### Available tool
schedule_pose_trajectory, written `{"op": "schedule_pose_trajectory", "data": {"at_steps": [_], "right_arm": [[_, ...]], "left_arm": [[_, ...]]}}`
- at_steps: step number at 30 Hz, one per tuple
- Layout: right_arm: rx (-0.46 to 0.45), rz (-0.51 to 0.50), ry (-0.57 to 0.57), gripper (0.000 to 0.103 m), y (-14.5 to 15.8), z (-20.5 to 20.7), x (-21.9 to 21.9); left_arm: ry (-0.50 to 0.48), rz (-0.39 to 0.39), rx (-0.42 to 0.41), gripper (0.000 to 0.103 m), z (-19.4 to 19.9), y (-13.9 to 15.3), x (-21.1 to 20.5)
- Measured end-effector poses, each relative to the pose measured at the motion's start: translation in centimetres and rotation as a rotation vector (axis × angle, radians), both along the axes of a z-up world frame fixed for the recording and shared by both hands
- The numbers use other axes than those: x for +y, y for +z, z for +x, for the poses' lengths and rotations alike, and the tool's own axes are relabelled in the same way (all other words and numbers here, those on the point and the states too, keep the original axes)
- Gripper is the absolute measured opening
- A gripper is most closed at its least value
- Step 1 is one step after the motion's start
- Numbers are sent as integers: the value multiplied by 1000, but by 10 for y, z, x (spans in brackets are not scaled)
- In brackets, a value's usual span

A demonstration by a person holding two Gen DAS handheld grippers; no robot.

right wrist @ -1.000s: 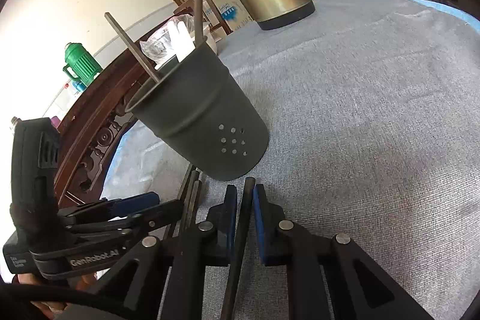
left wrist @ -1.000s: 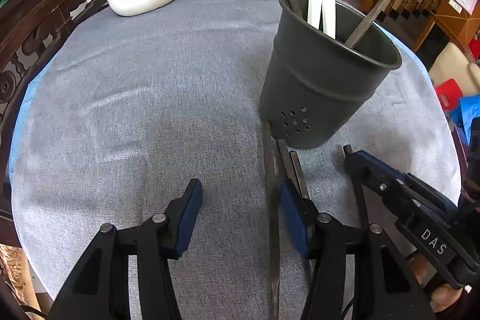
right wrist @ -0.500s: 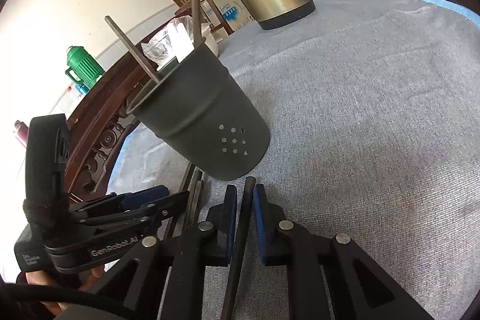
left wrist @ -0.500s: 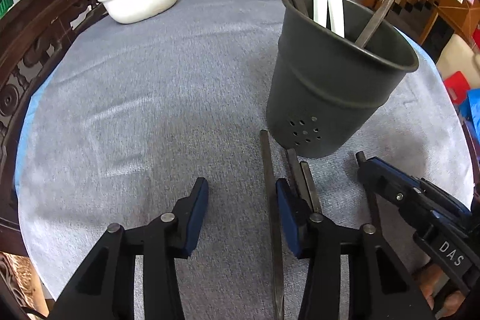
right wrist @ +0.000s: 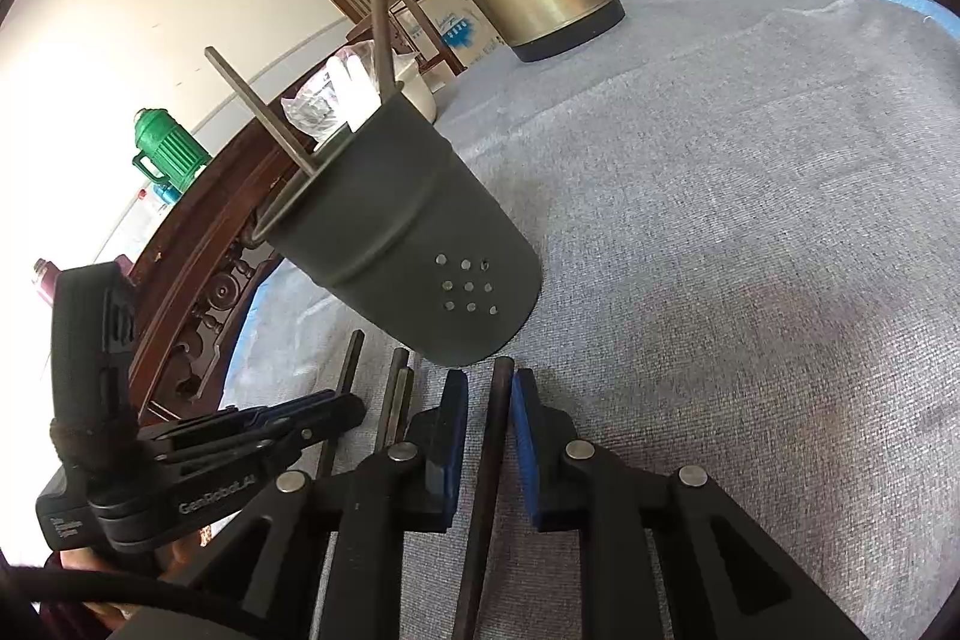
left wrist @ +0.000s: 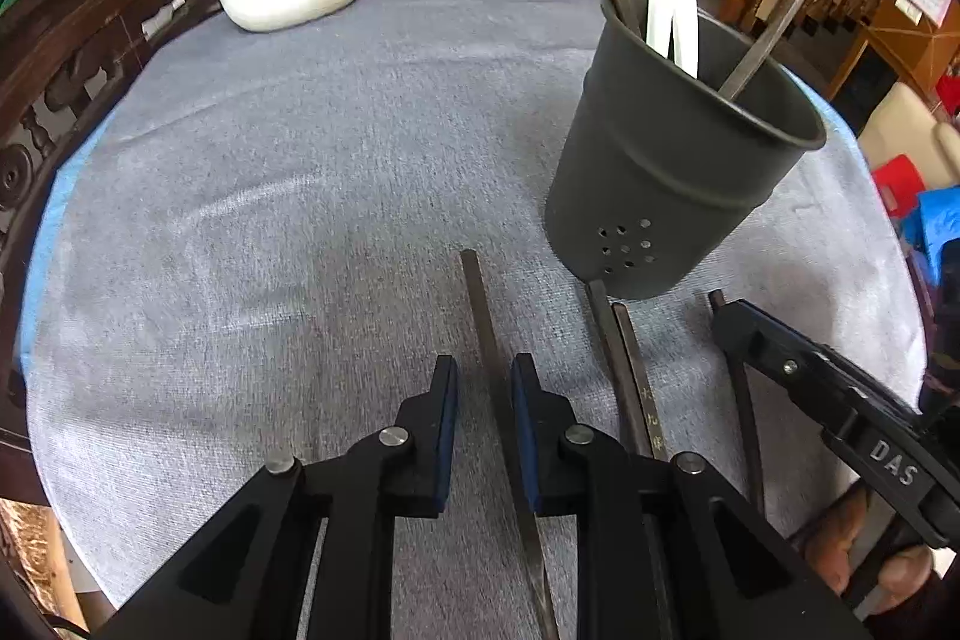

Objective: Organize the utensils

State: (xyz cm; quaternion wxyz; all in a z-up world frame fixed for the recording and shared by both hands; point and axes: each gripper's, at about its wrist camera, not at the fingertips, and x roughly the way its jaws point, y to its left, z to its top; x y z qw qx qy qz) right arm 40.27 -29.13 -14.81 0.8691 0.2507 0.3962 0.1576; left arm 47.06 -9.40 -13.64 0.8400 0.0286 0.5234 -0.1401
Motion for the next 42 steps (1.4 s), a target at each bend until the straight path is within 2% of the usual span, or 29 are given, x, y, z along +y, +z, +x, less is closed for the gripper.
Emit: {"op": "schedule_pose_trajectory", "data": {"at_steps": [6, 13, 14, 15, 20, 26, 33, 42], "right_arm": [[0, 8, -5, 18, 0, -1, -1], [2, 22, -8, 18, -1, -2, -4], [3, 23, -8, 18, -1, -2, -4], [3, 24, -8, 18, -1, -1, -3], [4, 31, -8, 18, -2, -1, -4], [5, 39, -10, 18, -2, -2, -5], [6, 42, -10, 18, -2, -2, -5], [6, 45, -11, 18, -2, -3, -5]], "left_arm": [[-11, -56, 55, 20, 17, -2, 12], [-3, -54, 22, 20, 36, -2, 5], [-1, -54, 15, 18, 37, -3, 5], [2, -52, 7, 11, 38, -3, 5], [11, -77, 9, 6, 29, -5, 14], [-5, -65, 3, 6, 5, -2, 13], [-6, -50, 50, 7, 18, 4, 8], [-20, -74, 12, 8, 3, 11, 6]]}}
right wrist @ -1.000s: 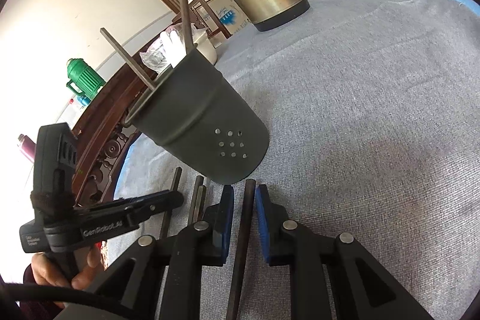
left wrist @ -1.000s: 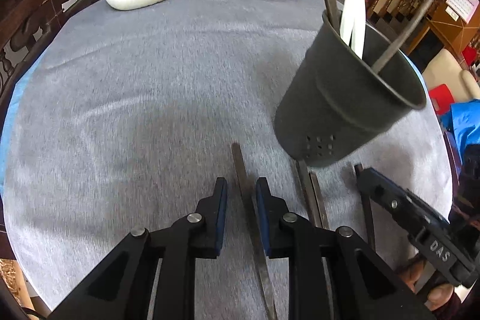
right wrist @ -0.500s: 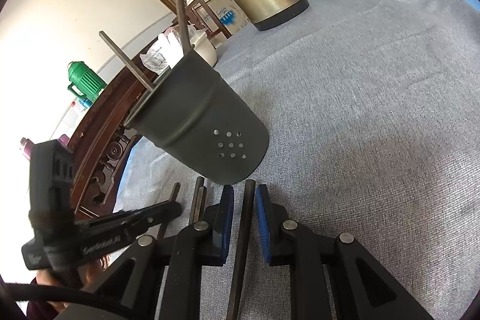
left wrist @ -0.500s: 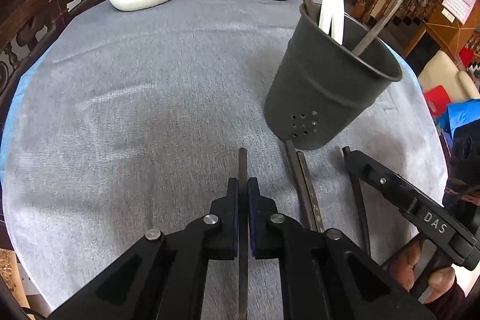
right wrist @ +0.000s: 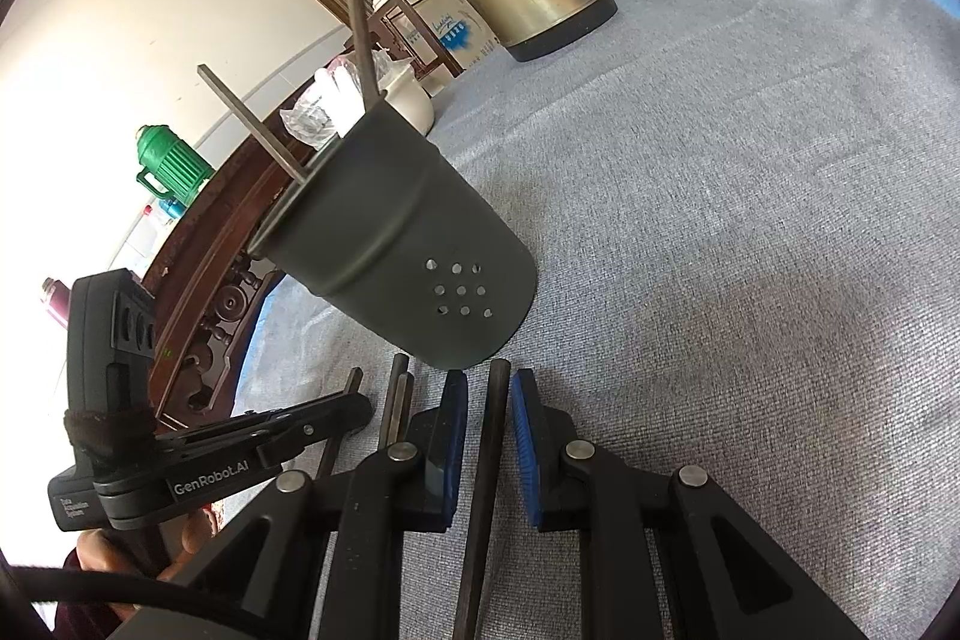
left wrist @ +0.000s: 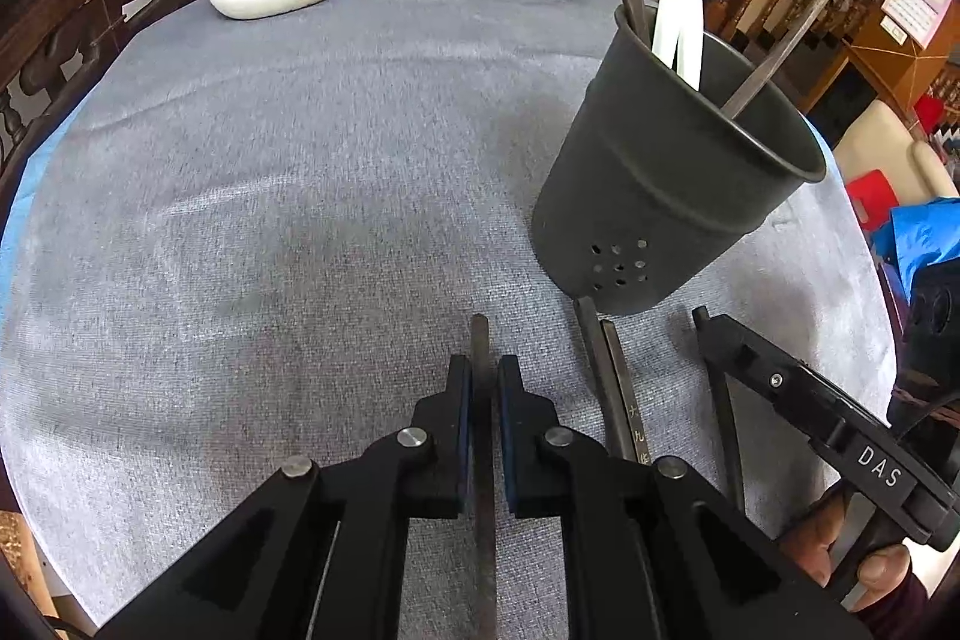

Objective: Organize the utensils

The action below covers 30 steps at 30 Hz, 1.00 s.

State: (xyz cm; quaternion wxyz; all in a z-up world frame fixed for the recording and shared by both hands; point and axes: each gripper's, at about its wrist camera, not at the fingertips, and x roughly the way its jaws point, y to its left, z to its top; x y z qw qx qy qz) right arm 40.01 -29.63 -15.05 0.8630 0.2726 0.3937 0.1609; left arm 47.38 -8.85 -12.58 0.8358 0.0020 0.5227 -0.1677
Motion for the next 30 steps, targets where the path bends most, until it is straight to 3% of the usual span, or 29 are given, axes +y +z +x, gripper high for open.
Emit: {"op": "schedule_pose_trajectory", "data": {"at_steps": [8, 12, 18, 21, 30], "right_arm": [[2, 6, -3, 19, 0, 0, 0], [6, -39, -7, 19, 3, 0, 7], [11, -223, -5, 19, 15, 2, 34], [41, -394, 8, 19, 24, 5, 58], [111, -562, 25, 18, 30, 13, 83]], "left_arm": [[35, -17, -1, 6, -9, 0, 10], [37, -26, 2, 6, -12, 1, 12], [24, -11, -29, 6, -23, 12, 16], [27, 3, -53, 6, -29, 20, 19], [22, 59, -166, 6, -56, 52, 19]]}}
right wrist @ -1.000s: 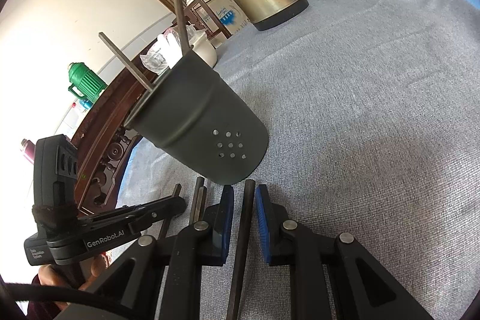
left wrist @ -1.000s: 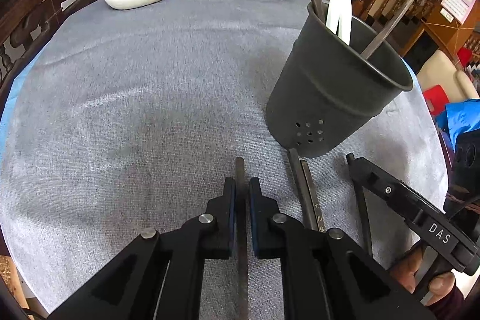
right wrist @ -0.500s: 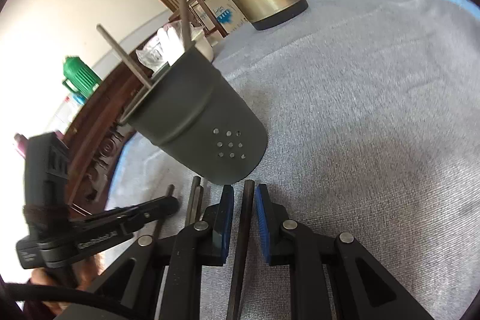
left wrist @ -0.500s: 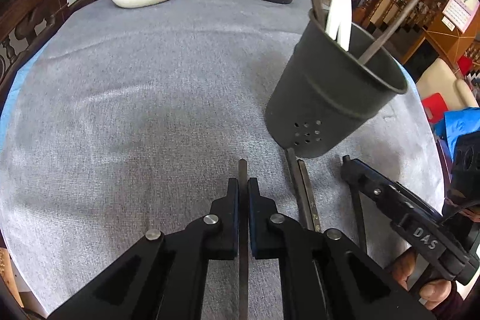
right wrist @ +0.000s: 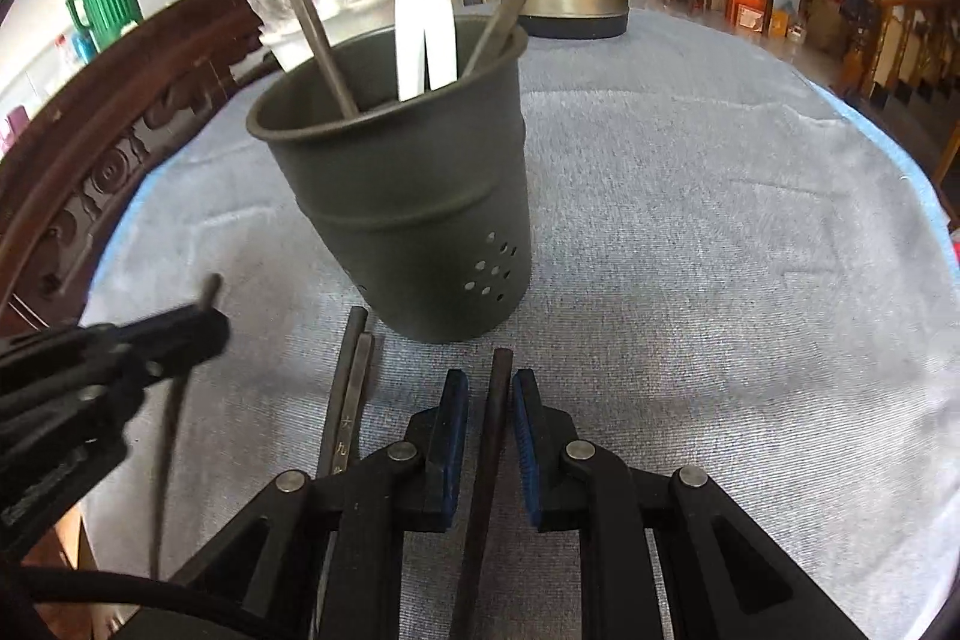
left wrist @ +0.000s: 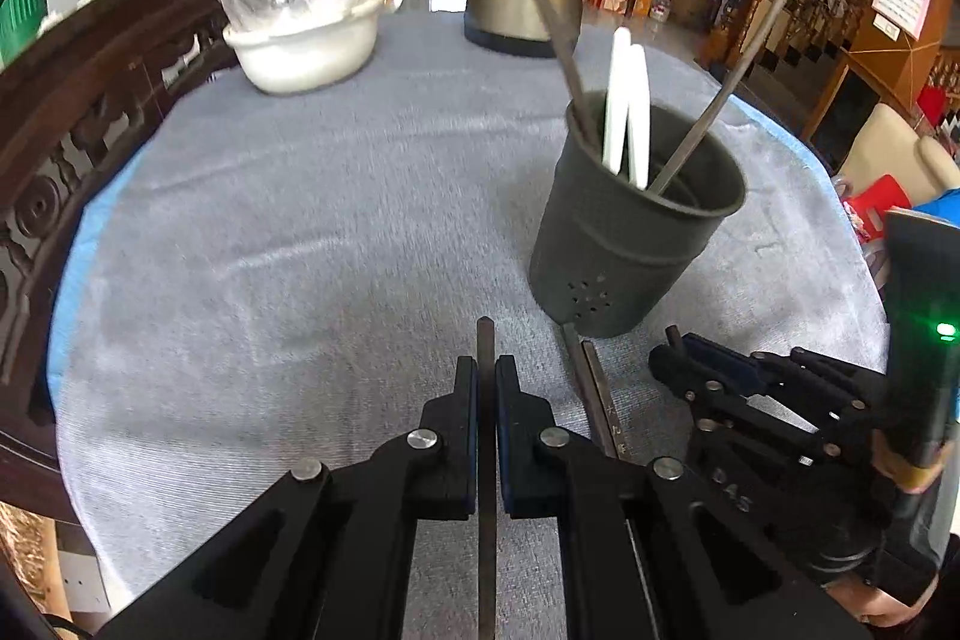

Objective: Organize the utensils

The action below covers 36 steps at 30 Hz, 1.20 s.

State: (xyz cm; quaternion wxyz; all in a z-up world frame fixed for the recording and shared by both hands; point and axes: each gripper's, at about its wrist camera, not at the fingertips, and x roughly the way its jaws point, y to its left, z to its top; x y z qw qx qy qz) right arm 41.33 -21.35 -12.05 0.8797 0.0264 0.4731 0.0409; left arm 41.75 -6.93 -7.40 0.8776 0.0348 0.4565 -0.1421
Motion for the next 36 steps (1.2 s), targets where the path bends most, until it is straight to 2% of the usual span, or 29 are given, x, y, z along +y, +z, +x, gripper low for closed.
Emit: {"op": "schedule_pose_trajectory", "data": {"at_steps": [4, 7, 12, 18, 23, 26, 31, 36], "right_arm": [[3, -11, 2, 16, 1, 1, 0], [3, -25, 6, 11, 1, 4, -2], [-5, -35, 7, 10, 1, 3, -6], [-33, 6, -6, 8, 10, -4, -18], [-73, 81, -21, 8, 25, -13, -32], [-83, 102, -13, 8, 29, -17, -31], [-52, 150, -14, 8, 20, -18, -33], [-26, 151, -18, 8, 12, -17, -35]], "left_arm": [[-7, 26, -43, 6, -8, 7, -7], [-8, 40, -66, 6, -12, 12, -10], [-12, 54, -89, 6, -18, 16, -18], [-16, 60, -98, 6, -25, 19, -19], [-16, 54, -95, 6, -26, 19, -20], [-31, 51, -74, 6, -25, 15, -21], [-44, 32, -12, 6, -19, 3, -19], [-31, -12, 53, 6, -10, -10, -10]]}}
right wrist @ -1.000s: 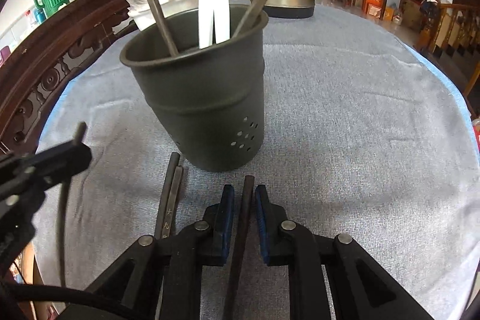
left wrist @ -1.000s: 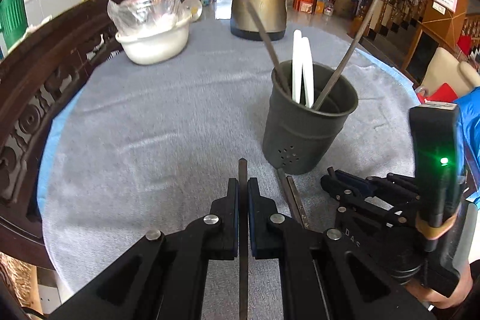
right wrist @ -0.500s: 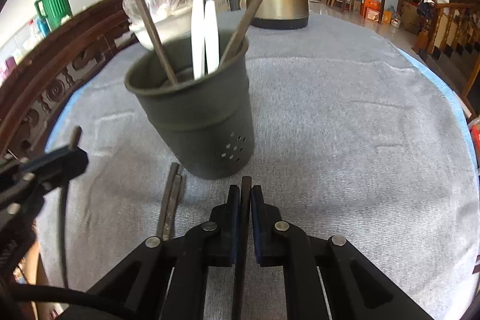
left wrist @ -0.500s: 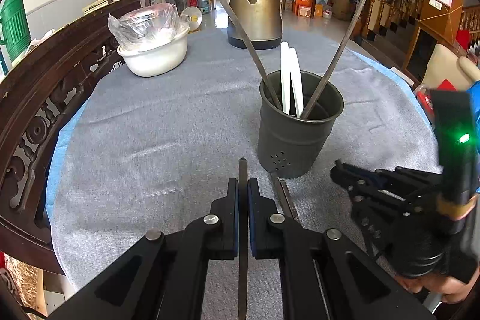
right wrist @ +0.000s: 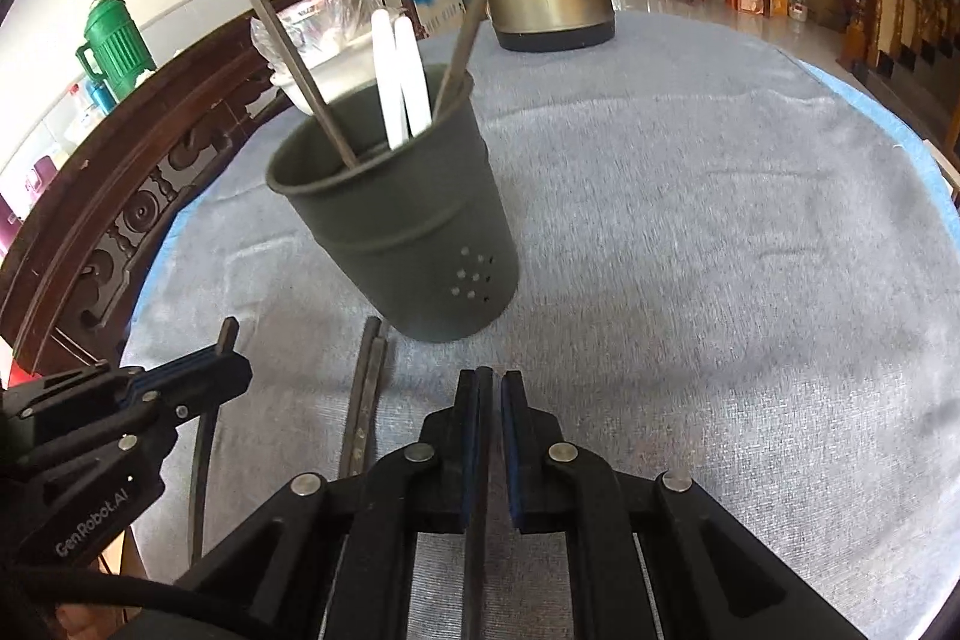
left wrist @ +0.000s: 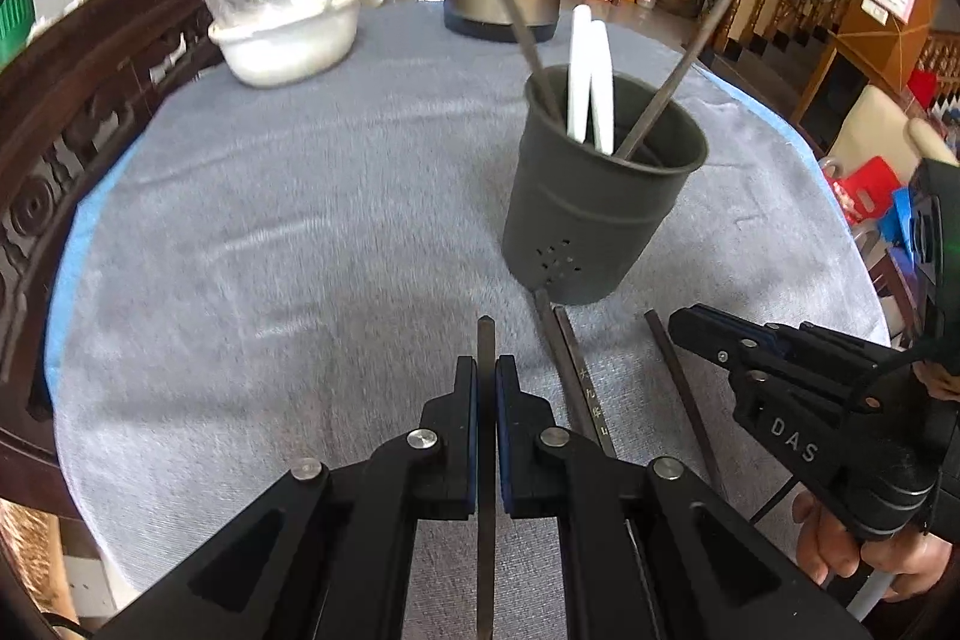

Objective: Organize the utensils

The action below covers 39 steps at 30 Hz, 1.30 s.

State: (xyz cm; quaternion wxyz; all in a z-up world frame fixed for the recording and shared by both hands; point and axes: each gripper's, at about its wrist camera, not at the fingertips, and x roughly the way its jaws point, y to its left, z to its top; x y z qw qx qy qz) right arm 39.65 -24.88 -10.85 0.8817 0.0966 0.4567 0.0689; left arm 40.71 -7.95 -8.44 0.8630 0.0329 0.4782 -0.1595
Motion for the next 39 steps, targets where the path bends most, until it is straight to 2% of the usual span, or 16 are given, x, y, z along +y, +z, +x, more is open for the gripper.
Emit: {"op": "schedule_pose_trajectory", "data": {"at_steps": [3, 7, 10, 12, 14, 17, 22, 25, 29, 33, 36, 39], "right_arm": [[13, 16, 6, 8, -2, 1, -3], [15, 89, -4, 10, 1, -1, -13], [23, 146, -12, 12, 2, -2, -21], [14, 165, -24, 15, 1, -4, -26], [11, 181, -29, 19, -3, -7, -29], [37, 189, -27, 20, -10, -9, -30], [52, 147, -1, 20, -13, -10, -24], [90, 122, 25, 20, -15, -8, -15], [121, 37, 49, 24, -14, -11, -4], [156, -2, 56, 24, -15, -12, 3], [176, -23, 49, 24, -15, -8, 7], [200, -52, 47, 24, -14, -1, 14]], "left_arm": [[8, -28, 25, 6, 3, -5, 8], [20, -61, 45, 6, 6, -7, 21], [21, -101, 56, 11, 7, -6, 32], [23, -120, 51, 27, 6, -6, 37], [30, -122, 41, 30, 6, -6, 40], [33, -114, 46, 30, 5, -8, 44], [36, -90, 63, 30, -3, -11, 53], [16, -73, 80, 30, -11, -11, 52], [-5, -56, 84, 40, -27, -9, 52], [-11, -56, 126, 40, -32, -15, 52], [3, -20, 158, 40, -25, -22, 48], [-7, -34, 210, 40, -15, -30, 44]]}}
